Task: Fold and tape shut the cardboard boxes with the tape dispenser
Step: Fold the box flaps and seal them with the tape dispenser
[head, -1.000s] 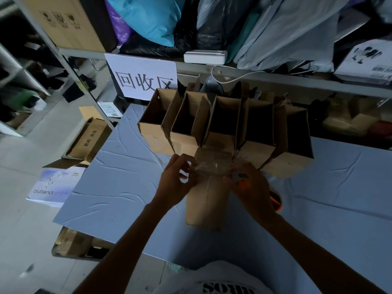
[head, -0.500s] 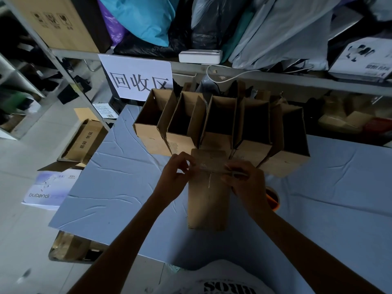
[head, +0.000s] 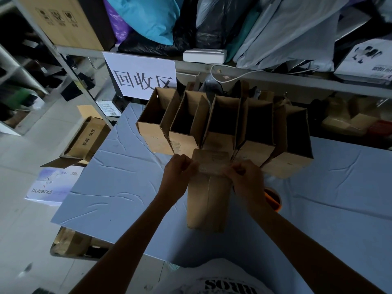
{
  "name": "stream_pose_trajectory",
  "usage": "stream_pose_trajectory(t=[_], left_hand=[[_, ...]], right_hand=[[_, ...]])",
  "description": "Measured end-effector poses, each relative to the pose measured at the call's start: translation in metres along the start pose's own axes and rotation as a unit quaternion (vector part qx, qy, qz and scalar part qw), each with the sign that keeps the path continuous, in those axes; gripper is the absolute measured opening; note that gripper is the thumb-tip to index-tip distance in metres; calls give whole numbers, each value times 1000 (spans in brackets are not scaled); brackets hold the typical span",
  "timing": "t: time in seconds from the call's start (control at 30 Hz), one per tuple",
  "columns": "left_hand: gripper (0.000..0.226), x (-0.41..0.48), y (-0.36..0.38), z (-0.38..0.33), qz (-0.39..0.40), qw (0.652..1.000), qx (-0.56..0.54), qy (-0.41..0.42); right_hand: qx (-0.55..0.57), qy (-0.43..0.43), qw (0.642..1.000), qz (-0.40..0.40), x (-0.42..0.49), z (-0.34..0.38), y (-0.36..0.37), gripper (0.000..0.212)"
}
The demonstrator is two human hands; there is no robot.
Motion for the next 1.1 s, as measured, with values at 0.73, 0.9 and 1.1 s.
stream_pose_trajectory(t=[0.73, 0.9, 1.1], left_hand=[[28, 18, 13, 7, 112, 967, -152, -173], [36, 16, 9, -1, 118, 951, -199, -203], [34, 14, 2, -3, 131, 959, -155, -199]], right_hand=[[237, 253, 938, 23, 49, -1, 16, 50], [278, 253, 927, 4, 50, 0, 11, 44], [106, 147, 983, 31, 36, 2, 26, 34]])
Point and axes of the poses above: each hand's wrist, its own x-axis towards the middle knuckle, its own y-axis out of the palm, z = x × y, the point moved 3 cm from there along x, towards the middle knuckle, and after that the axes turned 15 degrees about z, right-handed, at the moved point
